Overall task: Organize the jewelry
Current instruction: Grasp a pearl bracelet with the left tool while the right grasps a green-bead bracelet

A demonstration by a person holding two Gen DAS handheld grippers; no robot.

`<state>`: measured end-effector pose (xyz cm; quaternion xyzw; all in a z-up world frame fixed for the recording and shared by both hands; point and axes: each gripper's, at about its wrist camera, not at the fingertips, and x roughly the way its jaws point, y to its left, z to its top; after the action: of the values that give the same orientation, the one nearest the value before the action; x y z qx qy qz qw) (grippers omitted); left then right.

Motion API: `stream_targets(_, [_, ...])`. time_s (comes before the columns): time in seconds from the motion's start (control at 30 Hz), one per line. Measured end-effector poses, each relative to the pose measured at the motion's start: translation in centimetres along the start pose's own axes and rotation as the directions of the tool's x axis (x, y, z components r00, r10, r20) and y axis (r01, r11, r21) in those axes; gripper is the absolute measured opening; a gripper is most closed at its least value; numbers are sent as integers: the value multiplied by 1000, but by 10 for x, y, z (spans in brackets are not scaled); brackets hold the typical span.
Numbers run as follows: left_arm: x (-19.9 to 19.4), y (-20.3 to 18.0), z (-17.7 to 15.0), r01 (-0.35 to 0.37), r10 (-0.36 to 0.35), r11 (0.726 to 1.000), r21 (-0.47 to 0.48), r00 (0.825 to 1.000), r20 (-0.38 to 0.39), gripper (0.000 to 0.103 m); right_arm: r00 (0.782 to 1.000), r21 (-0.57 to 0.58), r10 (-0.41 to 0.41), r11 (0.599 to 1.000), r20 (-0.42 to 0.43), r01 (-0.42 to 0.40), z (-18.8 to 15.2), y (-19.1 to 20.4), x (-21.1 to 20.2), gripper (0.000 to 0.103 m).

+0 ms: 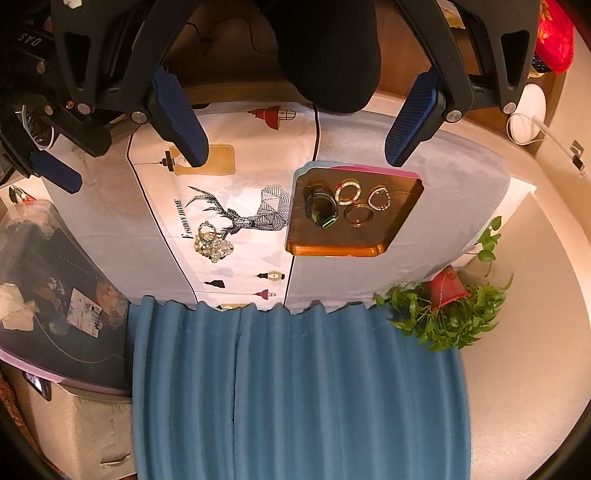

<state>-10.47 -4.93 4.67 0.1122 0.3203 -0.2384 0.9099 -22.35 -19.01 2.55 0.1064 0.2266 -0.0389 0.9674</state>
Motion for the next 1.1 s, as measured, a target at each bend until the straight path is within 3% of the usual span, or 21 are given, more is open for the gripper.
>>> stream_targets(0.4, [50, -10, 20, 28, -29, 999, -16, 998, -61, 95, 995, 41, -80, 996, -58, 83, 6, -57, 47, 74])
stream_targets(0.8, [137, -22, 61, 14, -18, 999, -32, 993, -114, 95, 980, 136, -122, 980, -157, 144, 18, -149, 169, 74])
stream_targets(0.87, [149, -23, 69, 12, -17, 999, -41, 993, -115, 95, 978, 166, -109, 976, -177, 139, 22, -164, 198, 70])
stream_targets(1.0, [172, -22, 80, 1, -5, 999, -39, 994, -113, 95, 974, 196, -92, 972, -205, 133, 29, -182, 245, 48])
stream_targets(1.1, [187, -20, 84, -12, 8, 999, -33, 993, -120, 95, 966, 185, -95, 973, -240, 141, 31, -187, 275, 46])
